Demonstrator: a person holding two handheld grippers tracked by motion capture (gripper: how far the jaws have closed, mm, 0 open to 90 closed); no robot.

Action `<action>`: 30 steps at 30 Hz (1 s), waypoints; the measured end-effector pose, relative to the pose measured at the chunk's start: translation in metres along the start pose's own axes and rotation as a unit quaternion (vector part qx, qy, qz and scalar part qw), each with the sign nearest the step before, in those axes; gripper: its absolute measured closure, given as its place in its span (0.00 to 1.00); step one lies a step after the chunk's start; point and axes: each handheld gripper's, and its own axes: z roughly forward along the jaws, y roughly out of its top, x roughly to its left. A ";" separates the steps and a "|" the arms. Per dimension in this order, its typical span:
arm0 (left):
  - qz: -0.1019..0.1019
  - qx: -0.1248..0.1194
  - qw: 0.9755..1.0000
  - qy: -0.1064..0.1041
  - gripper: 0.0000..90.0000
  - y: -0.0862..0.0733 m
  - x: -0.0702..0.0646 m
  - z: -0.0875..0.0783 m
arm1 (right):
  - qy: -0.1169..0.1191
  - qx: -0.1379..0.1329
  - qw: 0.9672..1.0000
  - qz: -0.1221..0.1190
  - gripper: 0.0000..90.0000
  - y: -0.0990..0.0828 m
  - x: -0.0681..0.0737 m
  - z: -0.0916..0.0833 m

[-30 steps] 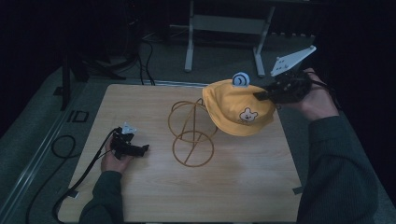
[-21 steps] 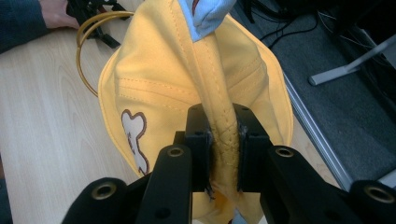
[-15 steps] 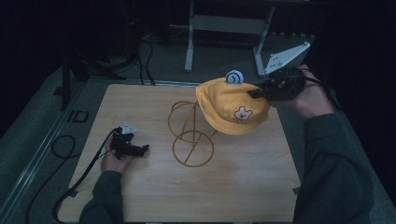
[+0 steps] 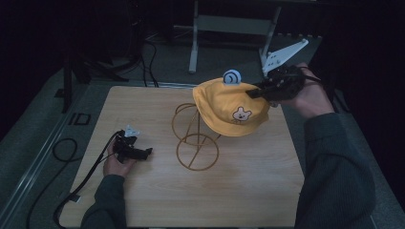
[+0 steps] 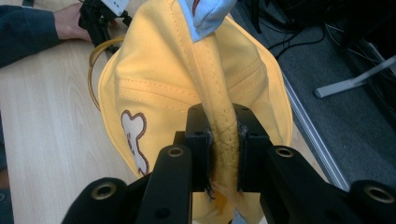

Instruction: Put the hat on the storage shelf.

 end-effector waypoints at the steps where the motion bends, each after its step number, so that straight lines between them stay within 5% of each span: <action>1: 0.000 0.000 1.000 0.000 0.02 0.000 0.000 0.000 | 0.001 -0.001 1.000 0.001 0.87 0.001 0.000 0.000; 30: 0.001 -0.001 1.000 -0.001 0.02 0.000 0.000 0.000 | 0.016 0.017 0.999 -0.025 0.87 0.029 0.009 0.024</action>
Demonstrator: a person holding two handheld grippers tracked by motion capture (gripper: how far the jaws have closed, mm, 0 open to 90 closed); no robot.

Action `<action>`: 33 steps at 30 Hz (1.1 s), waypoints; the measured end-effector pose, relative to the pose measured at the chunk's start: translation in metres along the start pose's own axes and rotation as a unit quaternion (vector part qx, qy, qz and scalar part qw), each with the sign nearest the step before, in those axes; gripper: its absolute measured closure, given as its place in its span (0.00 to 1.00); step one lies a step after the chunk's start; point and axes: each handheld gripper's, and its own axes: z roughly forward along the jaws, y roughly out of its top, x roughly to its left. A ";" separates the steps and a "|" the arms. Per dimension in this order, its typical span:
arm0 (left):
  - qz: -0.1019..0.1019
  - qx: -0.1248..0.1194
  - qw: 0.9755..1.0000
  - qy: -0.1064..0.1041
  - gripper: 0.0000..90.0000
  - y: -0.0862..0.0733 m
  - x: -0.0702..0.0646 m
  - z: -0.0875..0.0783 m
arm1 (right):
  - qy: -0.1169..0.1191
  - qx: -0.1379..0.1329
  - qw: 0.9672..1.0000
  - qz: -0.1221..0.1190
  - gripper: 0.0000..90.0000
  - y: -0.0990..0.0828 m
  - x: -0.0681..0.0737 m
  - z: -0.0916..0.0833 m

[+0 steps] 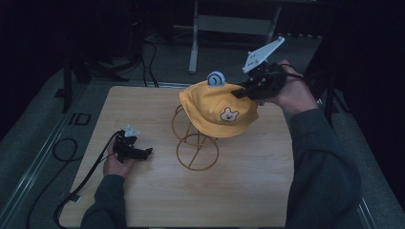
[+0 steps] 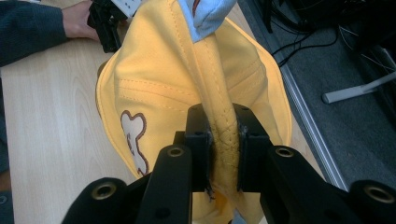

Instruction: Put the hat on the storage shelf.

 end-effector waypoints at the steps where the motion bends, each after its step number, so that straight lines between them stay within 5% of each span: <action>1: 0.000 0.000 1.000 0.000 0.02 0.000 0.000 0.000 | 0.001 0.000 1.000 0.000 0.87 0.000 0.000 0.001; 33: 0.001 0.000 1.000 -0.001 0.02 0.000 0.000 0.000 | 0.020 0.026 0.999 -0.032 0.87 0.036 0.009 0.032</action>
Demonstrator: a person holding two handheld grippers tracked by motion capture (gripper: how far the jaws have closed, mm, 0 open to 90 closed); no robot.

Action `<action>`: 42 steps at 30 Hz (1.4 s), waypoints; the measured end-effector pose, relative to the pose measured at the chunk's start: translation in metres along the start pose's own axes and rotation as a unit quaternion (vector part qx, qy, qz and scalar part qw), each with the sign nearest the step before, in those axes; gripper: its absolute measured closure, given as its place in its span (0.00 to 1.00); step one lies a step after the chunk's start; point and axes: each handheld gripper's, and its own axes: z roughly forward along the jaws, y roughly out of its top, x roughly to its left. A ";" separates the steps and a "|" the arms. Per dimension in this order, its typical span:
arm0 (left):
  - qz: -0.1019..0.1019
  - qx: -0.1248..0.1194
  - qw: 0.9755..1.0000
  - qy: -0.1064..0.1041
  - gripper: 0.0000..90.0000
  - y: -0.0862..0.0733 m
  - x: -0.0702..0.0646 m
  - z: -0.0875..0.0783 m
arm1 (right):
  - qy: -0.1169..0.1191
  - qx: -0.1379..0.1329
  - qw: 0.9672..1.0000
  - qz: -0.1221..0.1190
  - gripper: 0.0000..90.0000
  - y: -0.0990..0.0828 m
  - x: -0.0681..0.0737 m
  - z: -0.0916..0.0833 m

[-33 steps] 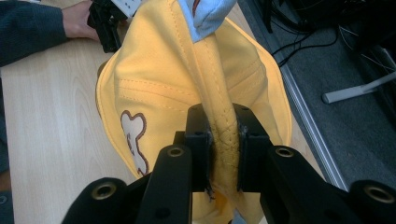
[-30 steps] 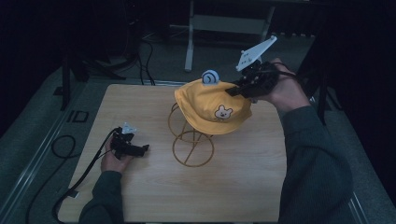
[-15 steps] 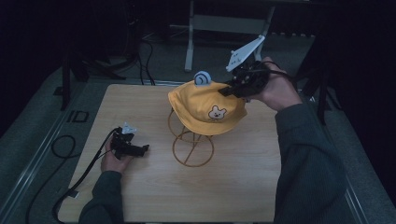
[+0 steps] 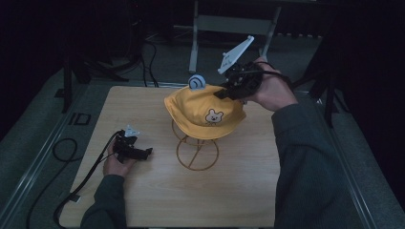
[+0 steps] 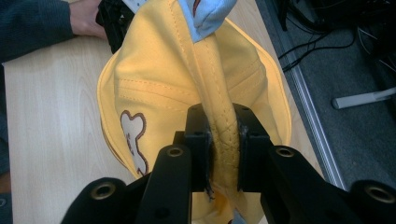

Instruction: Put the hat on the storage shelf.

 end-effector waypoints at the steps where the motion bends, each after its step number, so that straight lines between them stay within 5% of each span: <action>1: 0.000 0.000 1.000 0.000 0.02 0.000 0.000 0.000 | 0.000 0.000 1.000 -0.002 0.87 0.001 0.000 0.001; 42: 0.000 0.001 1.000 -0.001 0.02 0.000 0.000 0.000 | 0.038 0.008 0.999 -0.013 0.86 0.033 0.007 0.049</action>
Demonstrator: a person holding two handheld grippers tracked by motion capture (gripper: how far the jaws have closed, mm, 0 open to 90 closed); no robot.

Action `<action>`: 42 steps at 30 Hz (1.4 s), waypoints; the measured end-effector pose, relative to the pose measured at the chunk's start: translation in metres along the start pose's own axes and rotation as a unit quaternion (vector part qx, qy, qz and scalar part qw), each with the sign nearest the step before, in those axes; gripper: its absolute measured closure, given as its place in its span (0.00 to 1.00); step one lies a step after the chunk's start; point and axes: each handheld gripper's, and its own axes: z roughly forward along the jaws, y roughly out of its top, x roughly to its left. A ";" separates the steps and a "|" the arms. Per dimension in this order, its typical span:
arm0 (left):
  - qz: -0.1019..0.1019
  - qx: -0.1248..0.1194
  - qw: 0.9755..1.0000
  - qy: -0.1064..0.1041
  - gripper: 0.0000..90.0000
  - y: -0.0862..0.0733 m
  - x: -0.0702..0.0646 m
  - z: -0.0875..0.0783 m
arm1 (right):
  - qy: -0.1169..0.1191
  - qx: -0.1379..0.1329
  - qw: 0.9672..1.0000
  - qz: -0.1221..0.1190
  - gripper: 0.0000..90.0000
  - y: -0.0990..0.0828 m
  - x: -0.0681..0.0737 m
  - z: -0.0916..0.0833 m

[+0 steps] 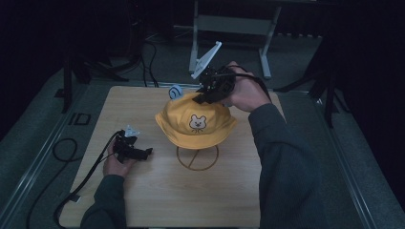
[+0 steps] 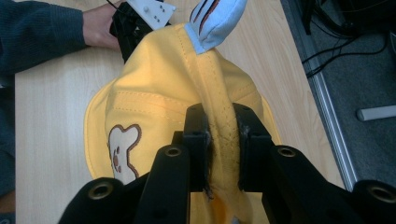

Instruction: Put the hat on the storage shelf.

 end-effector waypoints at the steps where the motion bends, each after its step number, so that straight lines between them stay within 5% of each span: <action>1: 0.000 -0.001 1.000 0.001 0.02 0.000 0.000 0.000 | 0.001 0.000 1.000 -0.001 0.86 0.000 0.000 0.001; 13: 0.000 -0.001 1.000 0.001 0.02 0.000 0.000 0.000 | 0.010 0.007 1.000 0.007 0.75 0.000 0.001 0.007; 25: 0.001 -0.001 1.000 0.002 0.02 0.000 0.000 0.000 | -0.037 0.024 0.999 0.013 0.21 -0.005 0.005 0.010; 42: 0.001 -0.001 1.000 0.001 0.02 0.000 0.000 0.000 | -0.043 0.007 0.999 0.026 0.16 -0.015 0.002 -0.006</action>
